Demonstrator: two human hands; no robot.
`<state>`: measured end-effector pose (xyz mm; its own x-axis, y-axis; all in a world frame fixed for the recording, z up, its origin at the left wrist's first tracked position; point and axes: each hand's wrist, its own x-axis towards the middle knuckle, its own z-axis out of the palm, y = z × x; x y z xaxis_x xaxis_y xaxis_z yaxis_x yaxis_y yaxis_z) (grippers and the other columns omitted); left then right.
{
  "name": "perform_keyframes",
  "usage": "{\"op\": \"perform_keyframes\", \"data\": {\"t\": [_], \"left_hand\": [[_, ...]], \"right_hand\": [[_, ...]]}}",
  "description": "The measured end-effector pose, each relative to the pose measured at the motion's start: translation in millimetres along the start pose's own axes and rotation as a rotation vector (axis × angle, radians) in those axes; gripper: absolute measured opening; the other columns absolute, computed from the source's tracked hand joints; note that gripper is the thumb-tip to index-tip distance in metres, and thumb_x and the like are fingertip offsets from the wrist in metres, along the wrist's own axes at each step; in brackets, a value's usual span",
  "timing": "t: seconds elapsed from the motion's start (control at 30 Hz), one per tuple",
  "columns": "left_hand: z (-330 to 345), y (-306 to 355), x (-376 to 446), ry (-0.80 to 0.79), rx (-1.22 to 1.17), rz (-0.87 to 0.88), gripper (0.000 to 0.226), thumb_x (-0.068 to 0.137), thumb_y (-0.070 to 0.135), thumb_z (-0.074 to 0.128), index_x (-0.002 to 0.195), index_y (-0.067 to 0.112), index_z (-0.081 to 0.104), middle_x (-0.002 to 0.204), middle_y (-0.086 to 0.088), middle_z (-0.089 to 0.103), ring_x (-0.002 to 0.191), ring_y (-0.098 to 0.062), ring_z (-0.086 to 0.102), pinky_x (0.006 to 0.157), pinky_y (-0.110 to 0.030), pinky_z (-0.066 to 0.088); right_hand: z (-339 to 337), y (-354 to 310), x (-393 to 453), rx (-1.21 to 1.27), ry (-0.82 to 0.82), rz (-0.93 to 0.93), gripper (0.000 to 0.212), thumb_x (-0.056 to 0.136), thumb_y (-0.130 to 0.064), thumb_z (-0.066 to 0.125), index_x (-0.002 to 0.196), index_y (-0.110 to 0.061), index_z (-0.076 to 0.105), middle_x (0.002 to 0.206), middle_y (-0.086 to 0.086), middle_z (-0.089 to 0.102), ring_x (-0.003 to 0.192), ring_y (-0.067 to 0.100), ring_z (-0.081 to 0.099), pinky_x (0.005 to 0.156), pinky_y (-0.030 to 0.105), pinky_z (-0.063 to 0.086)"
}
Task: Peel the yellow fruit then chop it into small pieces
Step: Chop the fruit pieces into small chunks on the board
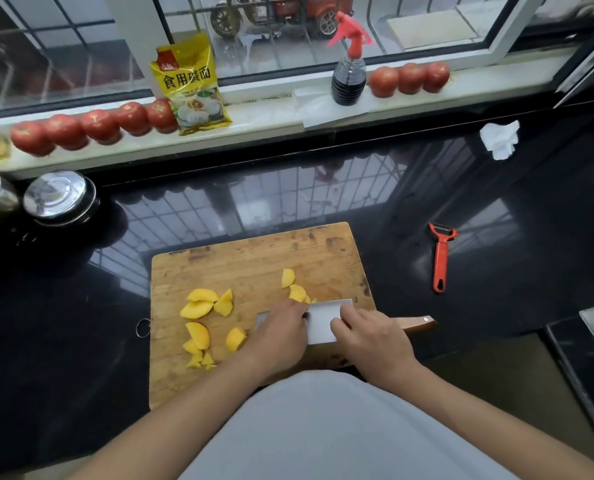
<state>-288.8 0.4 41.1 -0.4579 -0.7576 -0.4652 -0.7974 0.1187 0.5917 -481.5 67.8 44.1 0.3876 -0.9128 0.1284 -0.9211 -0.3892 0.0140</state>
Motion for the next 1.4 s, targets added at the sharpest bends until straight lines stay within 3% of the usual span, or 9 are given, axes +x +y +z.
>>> {"op": "perform_keyframes", "data": {"t": [0.17,0.27,0.37,0.5,0.63,0.77,1.03,1.2,1.4], "left_hand": [[-8.5,-3.9,15.8,0.025,-0.034,-0.084,0.030,0.104,0.008,0.038,0.115,0.006,0.067,0.122,-0.012,0.063,0.114,-0.031,0.056,0.100,-0.044,0.046],[-32.1,-0.8,17.6,0.162,-0.217,-0.130,0.036,0.106,0.008,0.044,0.135,0.011,0.065,0.139,-0.005,0.063,0.131,-0.023,0.055,0.110,-0.033,0.040],[-72.1,-6.1,8.3,0.399,-0.498,-0.185,0.034,0.107,0.004,0.044,0.129,0.014,0.069,0.126,0.001,0.069,0.120,-0.016,0.060,0.103,-0.029,0.045],[-111.3,-44.8,-26.8,0.620,-0.560,-0.308,0.025,0.105,0.009,0.048,0.107,0.019,0.070,0.100,0.001,0.070,0.093,-0.020,0.067,0.077,-0.030,0.053],[-99.3,-82.8,-59.1,0.445,-0.194,-0.456,0.015,0.100,0.020,0.058,0.104,0.028,0.070,0.100,0.002,0.072,0.086,-0.021,0.069,0.075,-0.037,0.056],[-59.9,-91.5,-63.7,0.182,-0.012,-0.449,0.025,0.098,0.032,0.066,0.121,0.024,0.065,0.104,0.006,0.066,0.096,-0.020,0.065,0.086,-0.037,0.052],[-22.2,-83.8,-36.7,0.132,-0.015,-0.396,0.048,0.090,0.020,0.074,0.135,0.018,0.057,0.137,-0.009,0.054,0.124,-0.029,0.055,0.095,-0.039,0.049],[-8.2,-78.1,-21.4,0.215,-0.403,-0.501,0.024,0.084,0.013,0.081,0.098,0.024,0.066,0.104,-0.010,0.071,0.087,-0.033,0.073,0.082,-0.043,0.060],[11.0,-49.3,0.3,0.201,-0.809,-0.564,0.014,0.097,0.007,0.070,0.104,0.013,0.060,0.095,-0.014,0.071,0.056,-0.027,0.069,0.060,-0.044,0.063]], "right_hand": [[-10.7,-1.6,1.3,0.010,-0.016,-0.020,0.024,0.075,0.004,0.059,0.070,-0.014,0.045,0.072,0.005,0.044,0.047,0.019,0.033,0.046,0.030,0.021],[-19.6,-5.3,-4.0,0.115,-0.089,-0.022,0.026,0.074,-0.001,0.069,0.073,-0.015,0.047,0.076,0.005,0.048,0.047,0.017,0.032,0.046,0.028,0.021],[-27.8,-7.8,-7.9,0.280,-0.282,0.119,0.032,0.073,-0.009,0.078,0.084,-0.018,0.049,0.087,-0.002,0.047,0.048,0.015,0.033,0.044,0.027,0.028],[-27.8,-16.4,4.5,0.433,-0.512,0.199,0.015,0.100,-0.020,0.053,0.115,-0.023,0.051,0.106,-0.004,0.048,0.081,0.020,0.053,0.067,0.032,0.043],[-11.4,-34.7,29.3,0.471,-0.592,0.220,0.019,0.104,-0.023,0.043,0.115,-0.017,0.057,0.109,0.001,0.054,0.096,0.025,0.055,0.081,0.040,0.051],[-4.3,-44.0,33.9,0.493,-0.552,0.268,0.019,0.104,-0.021,0.043,0.115,-0.017,0.058,0.110,-0.002,0.053,0.091,0.019,0.052,0.074,0.034,0.047],[-9.1,1.2,26.1,0.478,-0.369,0.504,0.016,0.104,-0.023,0.045,0.102,-0.019,0.060,0.096,-0.004,0.054,0.082,0.025,0.058,0.072,0.043,0.054],[-13.5,9.1,28.3,0.546,-0.309,0.518,0.016,0.104,-0.023,0.048,0.101,-0.016,0.062,0.093,-0.006,0.052,0.081,0.020,0.057,0.069,0.036,0.052],[-14.7,-12.1,22.4,0.619,-0.254,0.461,0.016,0.103,-0.021,0.050,0.108,-0.018,0.065,0.096,-0.006,0.056,0.084,0.016,0.057,0.070,0.034,0.052]]}}
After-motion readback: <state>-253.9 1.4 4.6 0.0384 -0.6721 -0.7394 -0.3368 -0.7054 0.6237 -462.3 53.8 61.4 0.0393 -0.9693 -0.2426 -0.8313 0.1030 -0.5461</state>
